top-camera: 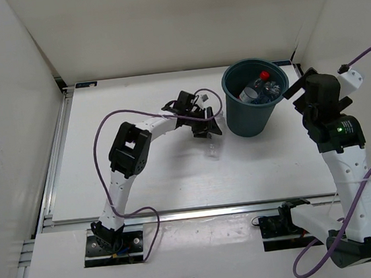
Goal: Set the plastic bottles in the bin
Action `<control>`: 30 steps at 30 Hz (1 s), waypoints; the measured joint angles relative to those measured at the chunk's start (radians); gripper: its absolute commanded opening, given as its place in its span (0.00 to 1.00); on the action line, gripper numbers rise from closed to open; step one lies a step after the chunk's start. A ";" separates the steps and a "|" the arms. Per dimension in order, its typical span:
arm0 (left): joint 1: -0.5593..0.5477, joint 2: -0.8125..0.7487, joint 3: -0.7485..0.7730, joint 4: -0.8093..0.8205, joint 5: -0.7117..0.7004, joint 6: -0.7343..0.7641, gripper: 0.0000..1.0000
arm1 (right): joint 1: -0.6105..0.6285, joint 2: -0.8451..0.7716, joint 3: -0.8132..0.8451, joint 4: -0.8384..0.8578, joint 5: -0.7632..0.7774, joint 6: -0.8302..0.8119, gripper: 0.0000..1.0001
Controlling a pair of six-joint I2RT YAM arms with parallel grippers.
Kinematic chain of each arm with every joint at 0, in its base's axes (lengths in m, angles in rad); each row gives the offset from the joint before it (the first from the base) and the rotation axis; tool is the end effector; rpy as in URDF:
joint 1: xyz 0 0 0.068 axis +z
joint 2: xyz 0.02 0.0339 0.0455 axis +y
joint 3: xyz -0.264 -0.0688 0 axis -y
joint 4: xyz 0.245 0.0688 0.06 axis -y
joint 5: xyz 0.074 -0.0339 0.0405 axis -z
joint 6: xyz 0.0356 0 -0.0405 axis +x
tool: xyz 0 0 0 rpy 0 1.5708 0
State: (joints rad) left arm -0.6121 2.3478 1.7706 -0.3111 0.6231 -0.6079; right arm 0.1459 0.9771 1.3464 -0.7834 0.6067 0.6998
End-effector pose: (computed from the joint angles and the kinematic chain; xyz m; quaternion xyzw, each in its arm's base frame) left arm 0.4039 -0.3089 0.1385 0.1045 0.8968 -0.4193 0.0956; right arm 0.1748 0.0052 0.4352 0.3756 0.7240 -0.0140 0.5784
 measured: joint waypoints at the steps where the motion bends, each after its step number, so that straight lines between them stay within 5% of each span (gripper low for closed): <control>1: 0.002 0.001 0.000 0.000 0.006 -0.002 0.60 | 0.000 0.000 0.000 0.000 0.000 0.000 1.00; 21: 0.065 -0.150 -0.025 -0.019 -0.014 0.008 0.11 | 0.000 -0.002 0.000 -0.004 -0.008 0.032 1.00; 30: 0.053 -0.164 -0.002 -0.032 -0.038 0.008 0.11 | 0.000 -0.056 -0.035 -0.006 0.010 0.028 1.00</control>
State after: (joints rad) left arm -0.5591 2.1841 1.7687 -0.3428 0.5850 -0.6003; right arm 0.1459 0.9215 1.3117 -0.7898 0.6170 0.7277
